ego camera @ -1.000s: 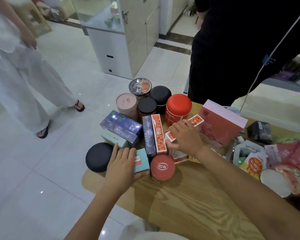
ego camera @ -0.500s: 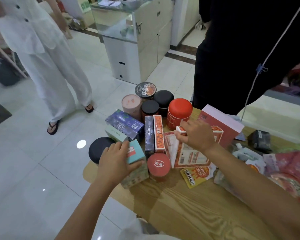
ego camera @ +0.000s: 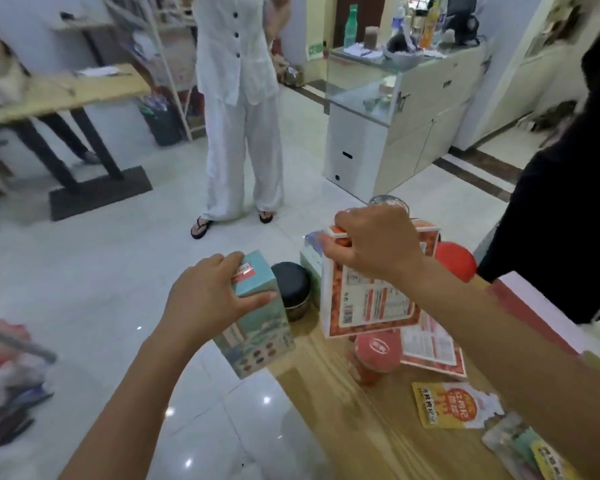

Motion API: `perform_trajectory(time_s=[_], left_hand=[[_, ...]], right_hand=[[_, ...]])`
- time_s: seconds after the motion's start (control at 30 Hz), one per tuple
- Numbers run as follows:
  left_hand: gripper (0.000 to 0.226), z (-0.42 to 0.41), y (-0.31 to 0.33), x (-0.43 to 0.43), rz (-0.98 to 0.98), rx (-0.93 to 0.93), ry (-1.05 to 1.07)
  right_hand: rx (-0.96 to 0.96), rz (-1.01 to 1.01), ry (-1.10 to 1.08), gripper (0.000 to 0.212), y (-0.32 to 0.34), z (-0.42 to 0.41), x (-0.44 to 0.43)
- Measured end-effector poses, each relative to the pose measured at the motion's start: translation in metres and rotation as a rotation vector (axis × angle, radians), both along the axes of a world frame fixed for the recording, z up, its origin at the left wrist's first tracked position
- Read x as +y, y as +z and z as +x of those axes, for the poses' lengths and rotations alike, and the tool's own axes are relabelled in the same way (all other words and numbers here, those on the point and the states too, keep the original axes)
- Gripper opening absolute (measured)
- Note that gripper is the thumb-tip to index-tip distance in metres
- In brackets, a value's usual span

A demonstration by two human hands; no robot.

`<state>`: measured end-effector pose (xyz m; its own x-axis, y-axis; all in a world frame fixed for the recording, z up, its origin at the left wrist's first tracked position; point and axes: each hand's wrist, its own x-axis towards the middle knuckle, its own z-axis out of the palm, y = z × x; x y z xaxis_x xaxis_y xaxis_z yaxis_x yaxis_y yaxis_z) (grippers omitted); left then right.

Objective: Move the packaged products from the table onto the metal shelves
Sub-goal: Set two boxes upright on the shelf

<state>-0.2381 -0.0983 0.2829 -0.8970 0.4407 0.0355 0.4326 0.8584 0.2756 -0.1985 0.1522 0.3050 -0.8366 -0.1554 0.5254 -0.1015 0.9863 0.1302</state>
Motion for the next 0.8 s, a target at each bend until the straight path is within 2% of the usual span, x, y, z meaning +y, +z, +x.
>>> perform_trajectory(time_s=[0.17, 0.27, 0.5, 0.63, 0.8], left_hand=[[0.077, -0.007, 0.037, -0.101, -0.018, 0.043, 0.238], [0.077, -0.003, 0.064, -0.172, -0.042, 0.078, 0.402], [0.087, 0.030, 0.119, -0.327, -0.173, 0.158, 0.771], [0.114, 0.070, 0.153, -0.397, -0.175, 0.165, 0.964], [0.097, 0.106, 0.200, -0.461, -0.195, 0.249, 1.205]], right_hand=[[0.027, -0.010, 0.314, 0.050, 0.022, -0.071, -0.113], [-0.039, 0.014, 0.459, 0.056, 0.033, -0.106, -0.200], [0.025, 0.033, 0.877, 0.062, 0.068, -0.147, -0.405], [0.086, -0.015, 1.111, 0.060, 0.085, -0.153, -0.505], [0.202, -0.099, 1.361, 0.066, 0.121, -0.157, -0.607]])
